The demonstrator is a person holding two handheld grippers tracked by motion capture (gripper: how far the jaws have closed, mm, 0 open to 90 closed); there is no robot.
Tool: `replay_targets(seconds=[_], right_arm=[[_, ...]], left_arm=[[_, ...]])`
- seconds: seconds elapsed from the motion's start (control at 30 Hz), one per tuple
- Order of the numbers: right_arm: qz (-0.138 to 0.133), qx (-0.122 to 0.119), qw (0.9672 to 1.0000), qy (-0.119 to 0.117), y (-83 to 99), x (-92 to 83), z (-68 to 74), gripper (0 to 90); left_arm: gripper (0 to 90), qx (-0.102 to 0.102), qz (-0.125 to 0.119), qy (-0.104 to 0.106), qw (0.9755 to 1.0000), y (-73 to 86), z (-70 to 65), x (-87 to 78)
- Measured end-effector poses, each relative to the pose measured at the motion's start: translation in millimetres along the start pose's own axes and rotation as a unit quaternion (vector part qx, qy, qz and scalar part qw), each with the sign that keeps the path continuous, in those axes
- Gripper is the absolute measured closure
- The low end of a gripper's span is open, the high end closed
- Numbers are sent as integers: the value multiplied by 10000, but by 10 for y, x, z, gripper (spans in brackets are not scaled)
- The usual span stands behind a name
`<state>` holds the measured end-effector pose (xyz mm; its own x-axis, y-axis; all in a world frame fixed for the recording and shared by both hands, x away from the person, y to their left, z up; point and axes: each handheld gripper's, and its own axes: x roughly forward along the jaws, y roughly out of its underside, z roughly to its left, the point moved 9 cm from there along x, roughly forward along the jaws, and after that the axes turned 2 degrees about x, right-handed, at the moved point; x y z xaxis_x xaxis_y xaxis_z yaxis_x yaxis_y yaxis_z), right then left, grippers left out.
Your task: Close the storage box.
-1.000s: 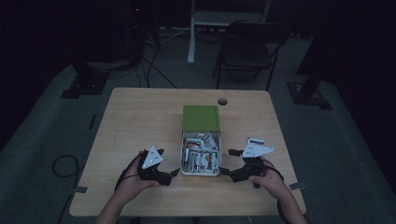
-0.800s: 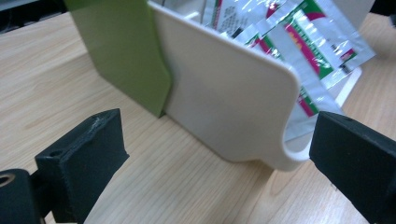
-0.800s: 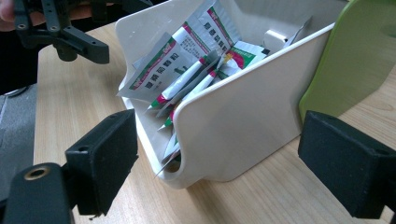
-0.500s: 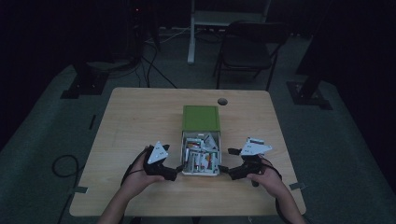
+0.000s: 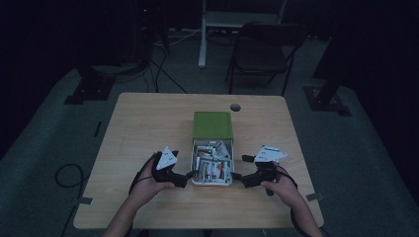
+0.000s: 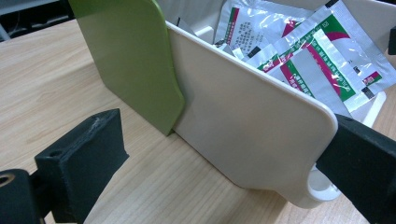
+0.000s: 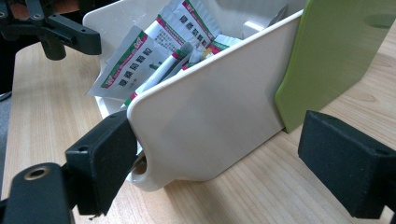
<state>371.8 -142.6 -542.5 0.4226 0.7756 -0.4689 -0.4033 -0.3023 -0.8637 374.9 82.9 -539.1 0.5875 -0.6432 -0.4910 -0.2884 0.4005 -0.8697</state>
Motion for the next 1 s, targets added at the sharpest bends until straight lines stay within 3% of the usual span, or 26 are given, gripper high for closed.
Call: replay_targets(seconds=[1.0], right_arm=[[22, 126, 9996, 263, -75, 53, -168, 118]], left_arm=[[35, -225, 9, -47, 9997, -41, 139, 127]])
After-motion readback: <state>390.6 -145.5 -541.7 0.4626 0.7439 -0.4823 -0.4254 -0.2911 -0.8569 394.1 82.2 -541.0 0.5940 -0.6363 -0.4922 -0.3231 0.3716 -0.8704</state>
